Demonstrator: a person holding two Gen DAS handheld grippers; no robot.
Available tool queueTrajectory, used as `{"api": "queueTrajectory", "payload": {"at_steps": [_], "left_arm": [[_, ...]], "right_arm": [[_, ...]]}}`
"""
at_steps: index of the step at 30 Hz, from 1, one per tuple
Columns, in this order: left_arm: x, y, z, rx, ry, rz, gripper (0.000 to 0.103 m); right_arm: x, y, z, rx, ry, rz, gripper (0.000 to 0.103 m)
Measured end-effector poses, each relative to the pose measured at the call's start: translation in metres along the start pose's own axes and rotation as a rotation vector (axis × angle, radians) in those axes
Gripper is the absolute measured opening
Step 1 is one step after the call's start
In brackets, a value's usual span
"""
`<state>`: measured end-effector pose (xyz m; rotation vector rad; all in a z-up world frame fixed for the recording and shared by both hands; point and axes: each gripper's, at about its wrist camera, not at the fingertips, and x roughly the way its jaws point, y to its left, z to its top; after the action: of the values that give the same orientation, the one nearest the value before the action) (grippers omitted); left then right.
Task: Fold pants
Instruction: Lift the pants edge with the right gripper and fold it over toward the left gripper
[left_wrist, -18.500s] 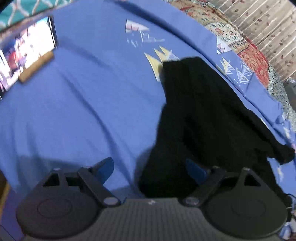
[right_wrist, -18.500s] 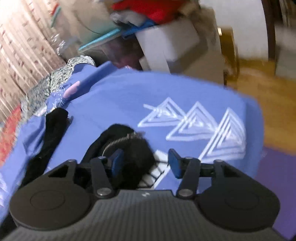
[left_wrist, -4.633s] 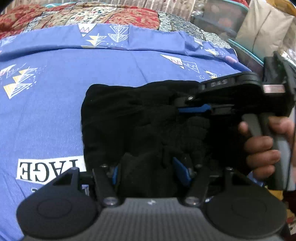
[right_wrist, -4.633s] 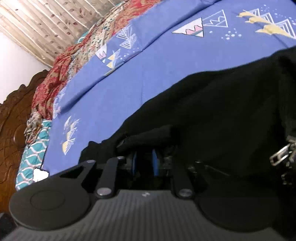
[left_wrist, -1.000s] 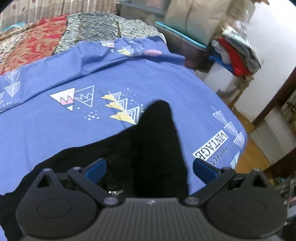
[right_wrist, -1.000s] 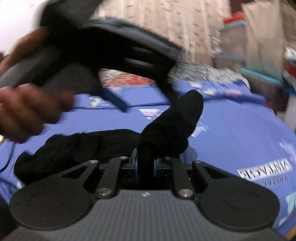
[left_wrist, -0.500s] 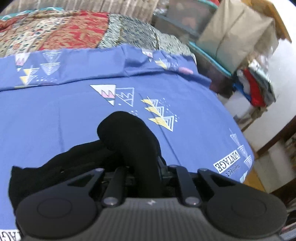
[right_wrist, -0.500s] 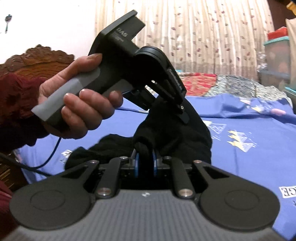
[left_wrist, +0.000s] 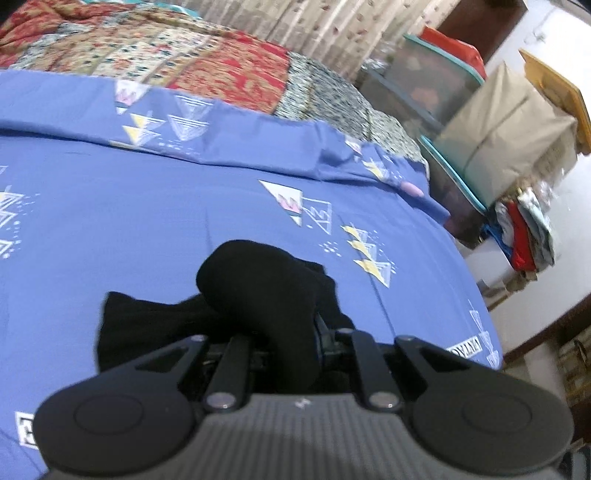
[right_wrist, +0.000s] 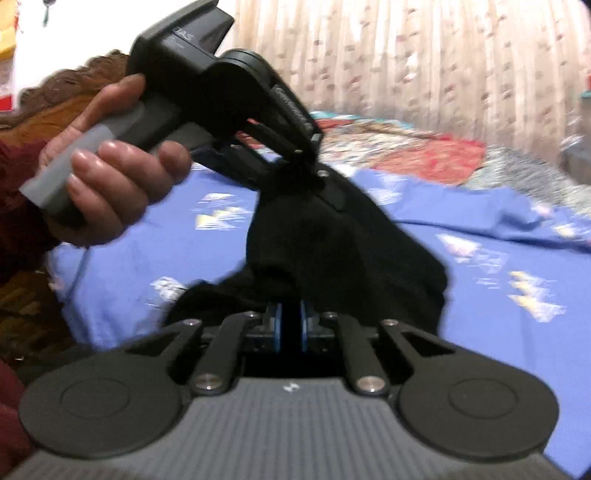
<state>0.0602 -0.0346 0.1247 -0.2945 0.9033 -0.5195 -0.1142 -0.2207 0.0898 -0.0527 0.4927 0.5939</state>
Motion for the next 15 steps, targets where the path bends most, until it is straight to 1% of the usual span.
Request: {"api": "queueTrajectory", "payload": {"at_steps": [2,3,5,8,10,11,12,14,15], "left_arm": [[-0.008,0.015,0.000,-0.020,-0.015,0.010,0.011],[-0.011,0.022,0.001,-0.031,-0.021,0.018,0.011],[-0.016,0.038,0.001,-0.052,-0.022,0.042,0.011],[-0.020,0.059,-0.002,-0.072,-0.022,0.091,0.012],[-0.017,0.073,-0.004,-0.092,-0.013,0.123,0.019],[-0.012,0.079,-0.005,-0.102,-0.003,0.143,0.027],[-0.004,0.086,-0.008,-0.114,0.020,0.168,0.034],[0.010,0.097,-0.015,-0.142,0.071,0.201,0.037],[0.014,0.102,-0.020,-0.159,0.083,0.201,0.041]], "right_arm": [[0.007,0.006,0.009,0.018,0.004,0.118,0.012],[0.010,0.012,0.013,0.012,0.006,0.156,0.012],[0.023,0.020,0.021,-0.005,0.024,0.201,0.012],[0.043,0.025,0.028,0.033,0.064,0.270,0.012],[0.057,0.033,0.028,0.030,0.093,0.298,0.012],[0.066,0.036,0.028,0.031,0.113,0.299,0.012],[0.075,0.038,0.025,0.038,0.143,0.299,0.016],[0.093,0.040,0.020,0.073,0.223,0.322,0.021],[0.094,0.037,0.019,0.097,0.240,0.331,0.021]]}}
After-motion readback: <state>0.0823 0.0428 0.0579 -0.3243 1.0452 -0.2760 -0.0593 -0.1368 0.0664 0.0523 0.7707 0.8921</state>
